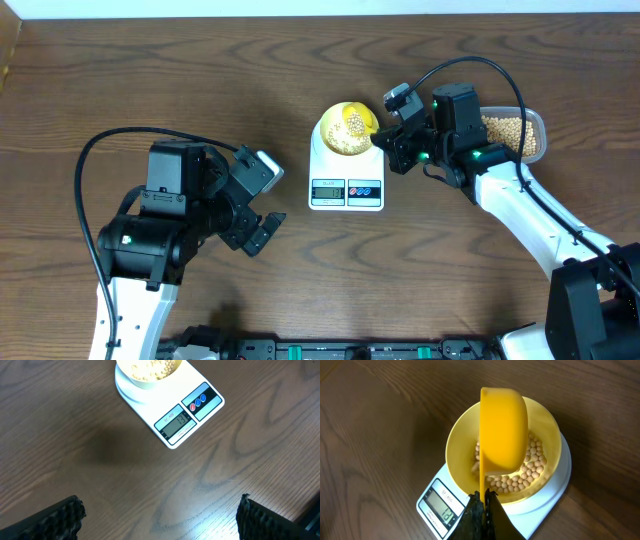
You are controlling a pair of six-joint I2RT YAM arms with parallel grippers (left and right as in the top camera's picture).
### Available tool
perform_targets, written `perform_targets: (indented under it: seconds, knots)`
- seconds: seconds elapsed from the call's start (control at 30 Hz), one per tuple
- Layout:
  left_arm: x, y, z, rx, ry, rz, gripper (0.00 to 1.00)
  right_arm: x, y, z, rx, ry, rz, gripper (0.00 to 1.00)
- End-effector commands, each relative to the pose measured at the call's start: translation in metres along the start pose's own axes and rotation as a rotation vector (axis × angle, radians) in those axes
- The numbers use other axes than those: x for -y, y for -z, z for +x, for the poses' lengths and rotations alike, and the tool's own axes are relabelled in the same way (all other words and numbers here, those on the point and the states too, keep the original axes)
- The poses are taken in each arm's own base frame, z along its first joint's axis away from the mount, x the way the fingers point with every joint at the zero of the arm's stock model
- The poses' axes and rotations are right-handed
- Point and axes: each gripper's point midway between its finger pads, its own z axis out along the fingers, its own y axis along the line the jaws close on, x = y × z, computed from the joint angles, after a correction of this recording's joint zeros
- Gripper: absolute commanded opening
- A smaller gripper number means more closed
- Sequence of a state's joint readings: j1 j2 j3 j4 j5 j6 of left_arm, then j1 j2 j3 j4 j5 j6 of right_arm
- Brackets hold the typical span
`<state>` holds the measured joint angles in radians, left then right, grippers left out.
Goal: Scoop item into bowl and weigh 50g on scale
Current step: 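Tilt the scoop with the right gripper to pour soybeans into bowl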
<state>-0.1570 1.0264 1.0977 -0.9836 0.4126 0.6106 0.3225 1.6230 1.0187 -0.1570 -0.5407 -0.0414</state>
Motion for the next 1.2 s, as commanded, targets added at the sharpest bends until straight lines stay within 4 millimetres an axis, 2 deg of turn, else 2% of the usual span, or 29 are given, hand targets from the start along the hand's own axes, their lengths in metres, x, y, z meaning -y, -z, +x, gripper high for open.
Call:
perform_targets:
  seconds: [0.0,0.17,0.27,0.37,0.47,0.57,0.63,0.7,0.77,0.83,0.93,1.0,1.03,1.07,1.17]
  knots:
    - [-0.003,0.005,-0.005,0.014,-0.021,-0.015,0.99,0.001,-0.001,-0.004,0.007,0.027,0.009,0.01]
    - [-0.003,0.005,-0.005,0.014,-0.021,-0.015,0.99,0.002,-0.001,-0.004,0.007,0.072,0.016,0.01]
    - [-0.003,0.005,-0.005,0.014,-0.021,-0.015,0.99,0.009,-0.001,-0.006,0.01,0.079,0.058,0.01]
    - [-0.003,0.005,-0.005,0.014,-0.021,-0.015,0.99,0.001,-0.002,-0.007,0.017,0.082,0.03,0.01]
    - [-0.003,0.005,-0.005,0.014,-0.02,-0.015,0.99,0.013,-0.001,-0.007,0.011,0.104,0.093,0.01]
    - [-0.003,0.005,-0.005,0.014,-0.021,-0.015,0.99,0.002,-0.004,-0.009,0.022,0.099,0.043,0.02]
    - [-0.003,0.005,-0.005,0.014,-0.02,-0.015,0.99,0.013,-0.003,-0.005,0.002,0.107,0.109,0.01]
    - [-0.003,0.005,-0.005,0.014,-0.021,-0.015,0.99,0.006,-0.004,-0.007,0.012,0.062,0.076,0.01]
    - [-0.003,0.005,-0.005,0.014,-0.02,-0.015,0.99,0.0,-0.006,-0.006,0.006,0.093,0.057,0.02]
    - [-0.003,0.005,-0.005,0.014,-0.021,-0.015,0.99,0.006,-0.005,-0.006,0.004,0.097,0.095,0.01]
    - [-0.003,0.005,-0.005,0.014,-0.02,-0.015,0.99,0.002,-0.007,-0.004,-0.004,0.104,0.085,0.03]
    - [-0.003,0.005,-0.005,0.014,-0.02,-0.015,0.99,0.012,-0.005,-0.003,-0.009,0.103,0.139,0.01]
    - [-0.003,0.005,-0.005,0.014,-0.02,-0.015,0.99,0.013,-0.005,-0.004,-0.005,0.088,0.141,0.01]
    - [-0.003,0.005,-0.005,0.014,-0.02,-0.015,0.99,0.005,-0.007,-0.005,0.0,0.086,0.106,0.01]
    - [-0.003,0.005,-0.005,0.014,-0.02,-0.015,0.99,0.005,-0.007,-0.006,0.003,0.09,0.112,0.01]
